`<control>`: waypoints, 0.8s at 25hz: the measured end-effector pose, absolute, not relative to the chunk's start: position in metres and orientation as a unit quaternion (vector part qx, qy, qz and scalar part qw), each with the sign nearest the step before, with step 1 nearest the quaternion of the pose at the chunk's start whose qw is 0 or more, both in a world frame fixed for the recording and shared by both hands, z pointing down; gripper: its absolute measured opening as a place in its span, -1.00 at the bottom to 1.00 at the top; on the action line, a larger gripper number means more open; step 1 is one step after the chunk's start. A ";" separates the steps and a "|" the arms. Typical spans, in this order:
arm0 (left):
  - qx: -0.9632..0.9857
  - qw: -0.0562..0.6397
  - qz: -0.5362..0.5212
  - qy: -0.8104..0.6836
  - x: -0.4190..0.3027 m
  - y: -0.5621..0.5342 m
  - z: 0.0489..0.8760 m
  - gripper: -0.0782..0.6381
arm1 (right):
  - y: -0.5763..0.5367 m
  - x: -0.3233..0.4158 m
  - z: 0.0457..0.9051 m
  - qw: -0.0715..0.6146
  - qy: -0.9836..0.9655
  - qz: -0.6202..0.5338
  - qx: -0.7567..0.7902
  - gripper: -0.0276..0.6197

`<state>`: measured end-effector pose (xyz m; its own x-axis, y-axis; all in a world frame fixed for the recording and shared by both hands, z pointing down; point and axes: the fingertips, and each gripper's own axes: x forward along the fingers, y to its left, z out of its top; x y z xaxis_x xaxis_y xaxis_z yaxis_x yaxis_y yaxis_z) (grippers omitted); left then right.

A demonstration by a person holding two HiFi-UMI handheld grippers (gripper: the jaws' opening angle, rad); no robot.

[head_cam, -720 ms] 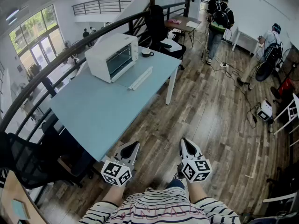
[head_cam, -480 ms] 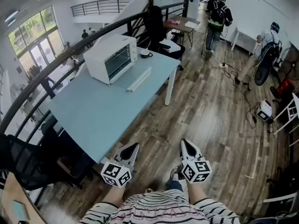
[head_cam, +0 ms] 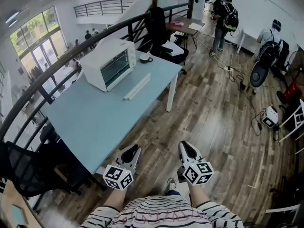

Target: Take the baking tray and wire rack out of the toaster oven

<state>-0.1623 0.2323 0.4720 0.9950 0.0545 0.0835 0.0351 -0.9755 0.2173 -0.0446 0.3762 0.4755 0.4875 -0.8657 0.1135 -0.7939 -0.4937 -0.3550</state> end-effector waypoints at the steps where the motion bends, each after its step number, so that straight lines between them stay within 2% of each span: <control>1: 0.993 0.108 0.045 0.020 -0.153 0.233 0.472 -0.70 | 0.376 -0.035 0.475 0.131 0.489 -0.141 -0.851 -0.82; 2: 0.993 0.108 0.046 0.017 -0.143 0.233 0.472 -0.67 | 0.376 -0.024 0.475 0.135 0.491 -0.143 -0.849 -0.80; 3: 0.993 0.108 0.047 0.015 -0.133 0.234 0.472 -0.59 | 0.375 -0.013 0.476 0.138 0.493 -0.147 -0.846 -0.69; 4: 0.993 0.109 0.048 0.012 -0.123 0.235 0.472 -0.49 | 0.374 -0.002 0.477 0.141 0.497 -0.151 -0.843 -0.41; 5: 0.993 0.110 0.049 0.009 -0.112 0.236 0.473 -0.45 | 0.373 0.008 0.477 0.143 0.502 -0.154 -0.839 -0.36; 14: 0.991 0.119 0.050 -0.040 -0.029 0.245 0.481 -0.40 | 0.376 0.100 0.488 0.138 0.536 -0.171 -0.815 -0.36; 20: 0.987 0.130 0.055 -0.078 -0.009 0.243 0.490 -0.38 | 0.368 0.136 0.495 0.132 0.557 -0.182 -0.799 -0.36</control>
